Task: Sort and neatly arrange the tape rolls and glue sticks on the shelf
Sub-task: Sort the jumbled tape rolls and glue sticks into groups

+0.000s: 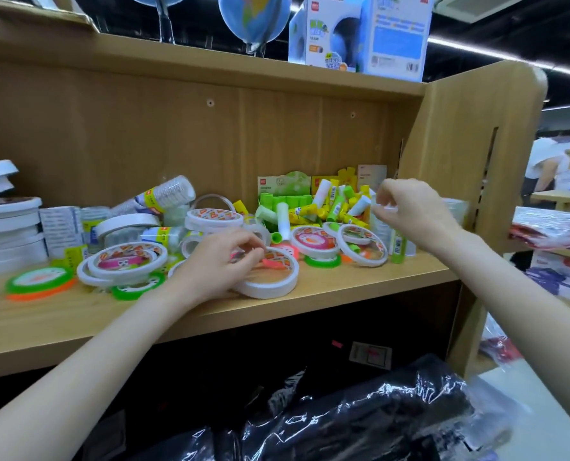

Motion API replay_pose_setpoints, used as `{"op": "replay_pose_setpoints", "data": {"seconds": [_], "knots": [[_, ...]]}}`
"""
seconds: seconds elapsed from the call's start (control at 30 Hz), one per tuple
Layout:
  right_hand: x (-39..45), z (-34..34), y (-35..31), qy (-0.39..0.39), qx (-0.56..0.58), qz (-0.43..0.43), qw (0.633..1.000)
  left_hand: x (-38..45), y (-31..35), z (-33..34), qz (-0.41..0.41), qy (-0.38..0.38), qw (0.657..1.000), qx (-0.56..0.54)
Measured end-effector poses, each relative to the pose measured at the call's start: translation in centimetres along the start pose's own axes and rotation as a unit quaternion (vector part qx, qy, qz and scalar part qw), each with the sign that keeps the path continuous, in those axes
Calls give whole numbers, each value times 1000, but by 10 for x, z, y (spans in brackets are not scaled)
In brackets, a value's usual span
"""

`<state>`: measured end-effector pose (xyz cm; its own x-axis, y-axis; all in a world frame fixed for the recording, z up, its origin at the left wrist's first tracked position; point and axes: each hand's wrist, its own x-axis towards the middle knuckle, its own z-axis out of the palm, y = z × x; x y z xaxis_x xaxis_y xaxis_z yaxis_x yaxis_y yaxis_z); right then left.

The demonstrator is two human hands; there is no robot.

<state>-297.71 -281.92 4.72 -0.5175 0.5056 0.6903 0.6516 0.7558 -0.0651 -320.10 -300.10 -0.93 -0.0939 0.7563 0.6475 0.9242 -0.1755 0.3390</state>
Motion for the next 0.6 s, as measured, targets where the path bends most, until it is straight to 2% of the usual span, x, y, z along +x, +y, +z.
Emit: {"op": "replay_pose_setpoints", "data": {"seconds": [0.1, 0.17, 0.27, 0.33, 0.37, 0.47, 0.53, 0.6], "knots": [[0, 25, -25, -154, 2, -11, 988, -12, -1, -5, 28, -47, 998, 17], [-1, 44, -32, -205, -27, -11, 978, -17, -1, -6, 39, -69, 996, 39], [0, 49, -38, -142, -9, -16, 990, -19, 0, -7, 60, -79, 995, 16], [4, 46, -47, -89, 31, -46, 995, -18, 1, -7, 70, -91, 993, 14], [7, 45, -53, -85, 53, -67, 993, -19, 0, -6, 74, -99, 992, 29], [11, 52, -65, -148, 73, -81, 983, -19, -3, -4, 81, -106, 989, 62], [13, 61, -64, -198, 58, -69, 976, -18, -4, -7, 91, -101, 990, 49], [13, 67, -62, -214, 72, -75, 971, -17, -3, -12, 91, -74, 993, 20]]}}
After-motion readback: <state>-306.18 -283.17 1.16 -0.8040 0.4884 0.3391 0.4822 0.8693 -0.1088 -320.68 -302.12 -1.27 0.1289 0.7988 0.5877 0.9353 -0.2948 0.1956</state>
